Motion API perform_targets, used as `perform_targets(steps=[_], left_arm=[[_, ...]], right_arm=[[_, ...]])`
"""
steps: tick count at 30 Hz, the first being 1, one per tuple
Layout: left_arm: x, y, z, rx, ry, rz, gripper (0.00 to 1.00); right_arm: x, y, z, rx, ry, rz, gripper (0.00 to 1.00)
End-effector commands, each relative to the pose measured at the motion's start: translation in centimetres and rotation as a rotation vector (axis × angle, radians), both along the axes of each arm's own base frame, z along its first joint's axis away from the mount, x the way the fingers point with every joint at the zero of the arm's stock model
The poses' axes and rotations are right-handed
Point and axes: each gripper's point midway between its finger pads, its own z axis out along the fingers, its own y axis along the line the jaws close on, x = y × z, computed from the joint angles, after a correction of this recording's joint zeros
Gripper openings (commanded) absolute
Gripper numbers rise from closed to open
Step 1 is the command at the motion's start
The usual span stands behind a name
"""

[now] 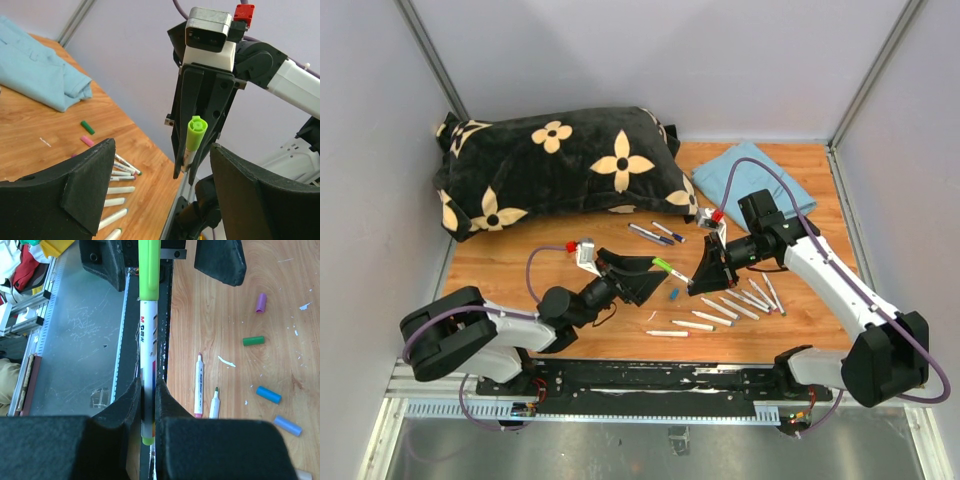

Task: Open the pen caps
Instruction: Open the pen cap from the pen.

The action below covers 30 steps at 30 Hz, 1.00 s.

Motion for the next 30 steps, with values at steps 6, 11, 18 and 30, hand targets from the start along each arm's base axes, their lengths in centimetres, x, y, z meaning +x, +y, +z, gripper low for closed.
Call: perform_targets(steps=[6, 11, 18, 30], left_arm=[[-0.6, 0.2, 6.6, -0.224, -0.119, -0.018, 0.65], [-0.4, 0.2, 6.9, -0.224, -0.117, -0.007, 0.53], [-0.3, 0.0, 7.1, -0.211, -0.118, -0.010, 0.27], [-0.8, -1.2, 6.3, -0.196, -0.103, -0.071, 0.00]], right_arm=[[-0.4, 0.1, -0.2, 0.007, 0.028, 0.006, 0.04], [-0.3, 0.1, -0.7, -0.011, 0.030, 0.006, 0.04], [-0.3, 0.2, -1.0, -0.023, 0.027, 0.007, 0.04], [-0.6, 0.3, -0.4, 0.007, -0.006, 0.027, 0.47]])
